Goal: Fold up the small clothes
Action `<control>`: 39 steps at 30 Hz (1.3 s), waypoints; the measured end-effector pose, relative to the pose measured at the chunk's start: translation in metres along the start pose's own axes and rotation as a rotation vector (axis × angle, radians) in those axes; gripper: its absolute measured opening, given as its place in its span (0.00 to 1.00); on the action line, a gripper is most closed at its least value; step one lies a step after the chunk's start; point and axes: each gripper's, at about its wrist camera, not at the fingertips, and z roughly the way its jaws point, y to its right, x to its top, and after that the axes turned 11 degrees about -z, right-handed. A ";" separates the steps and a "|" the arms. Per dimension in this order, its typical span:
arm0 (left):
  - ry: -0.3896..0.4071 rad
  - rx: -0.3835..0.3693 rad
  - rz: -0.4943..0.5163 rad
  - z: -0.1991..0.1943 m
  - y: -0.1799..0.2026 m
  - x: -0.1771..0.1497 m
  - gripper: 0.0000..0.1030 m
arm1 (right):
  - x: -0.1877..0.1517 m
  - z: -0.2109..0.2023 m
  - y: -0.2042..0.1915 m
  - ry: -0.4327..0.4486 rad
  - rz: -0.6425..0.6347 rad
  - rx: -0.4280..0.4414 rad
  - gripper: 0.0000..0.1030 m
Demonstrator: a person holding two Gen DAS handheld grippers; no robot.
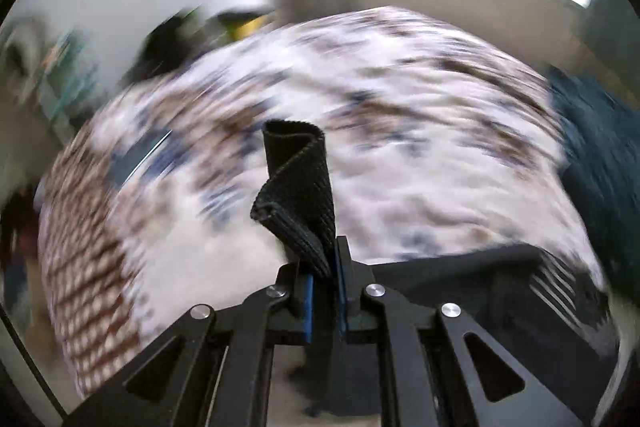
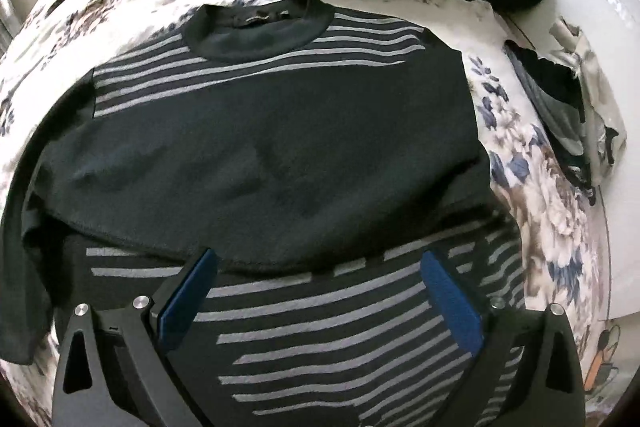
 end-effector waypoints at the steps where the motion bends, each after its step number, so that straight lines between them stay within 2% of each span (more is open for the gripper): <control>1: 0.014 -0.031 0.056 -0.007 0.019 -0.005 0.06 | -0.001 0.003 0.011 -0.011 0.023 0.005 1.00; 3: 0.014 -0.109 0.155 -0.021 0.071 -0.020 0.06 | -0.006 0.012 0.032 -0.033 0.069 0.013 1.00; 7: -0.067 -0.269 0.296 -0.040 0.178 -0.068 0.06 | -0.022 0.026 0.091 -0.080 0.176 0.014 1.00; 10: -0.123 -0.377 0.421 -0.057 0.264 -0.119 0.06 | -0.035 0.033 0.135 -0.103 0.236 -0.004 1.00; 12: -0.175 -0.444 0.503 -0.067 0.320 -0.166 0.06 | -0.045 0.037 0.170 -0.122 0.276 -0.021 1.00; 16: -0.256 -0.499 0.667 -0.082 0.392 -0.246 0.06 | -0.060 0.044 0.233 -0.147 0.328 -0.051 1.00; 18: -0.303 -0.495 0.745 -0.079 0.413 -0.274 0.09 | -0.065 0.046 0.259 -0.149 0.358 -0.037 1.00; 19: -0.335 -0.478 0.786 -0.075 0.421 -0.290 0.11 | -0.066 0.046 0.275 -0.143 0.386 0.000 1.00; 22: -0.465 -0.512 0.781 -0.065 0.425 -0.306 0.12 | -0.067 0.045 0.299 -0.126 0.428 0.098 1.00; 24: -0.505 -0.520 0.737 -0.064 0.413 -0.297 0.32 | -0.064 0.042 0.311 -0.114 0.441 0.178 1.00; 26: -0.523 -0.534 0.692 -0.066 0.398 -0.277 0.77 | -0.057 0.035 0.317 -0.100 0.436 0.233 1.00; 27: -0.500 -0.530 0.665 -0.067 0.385 -0.261 0.85 | -0.054 0.033 0.318 -0.091 0.433 0.255 1.00; 28: -0.480 -0.516 0.647 -0.064 0.376 -0.252 0.89 | -0.048 0.030 0.318 -0.083 0.427 0.282 1.00; 30: -0.423 -0.451 0.588 -0.053 0.343 -0.211 0.89 | -0.033 0.026 0.313 -0.064 0.423 0.367 1.00; 31: -0.401 -0.416 0.572 -0.043 0.332 -0.201 0.89 | -0.021 0.027 0.309 -0.052 0.428 0.419 0.99; 34: -0.323 -0.235 0.553 0.002 0.292 -0.162 0.89 | 0.014 0.038 0.284 -0.022 0.414 0.507 0.98; 36: -0.309 -0.100 0.548 0.041 0.268 -0.150 0.89 | 0.034 0.050 0.269 -0.018 0.393 0.527 0.88; 37: -0.297 -0.035 0.546 0.061 0.257 -0.144 0.89 | 0.051 0.063 0.256 -0.044 0.372 0.521 0.87; 39: -0.293 0.022 0.552 0.084 0.243 -0.141 0.89 | 0.069 0.077 0.240 -0.063 0.355 0.515 0.84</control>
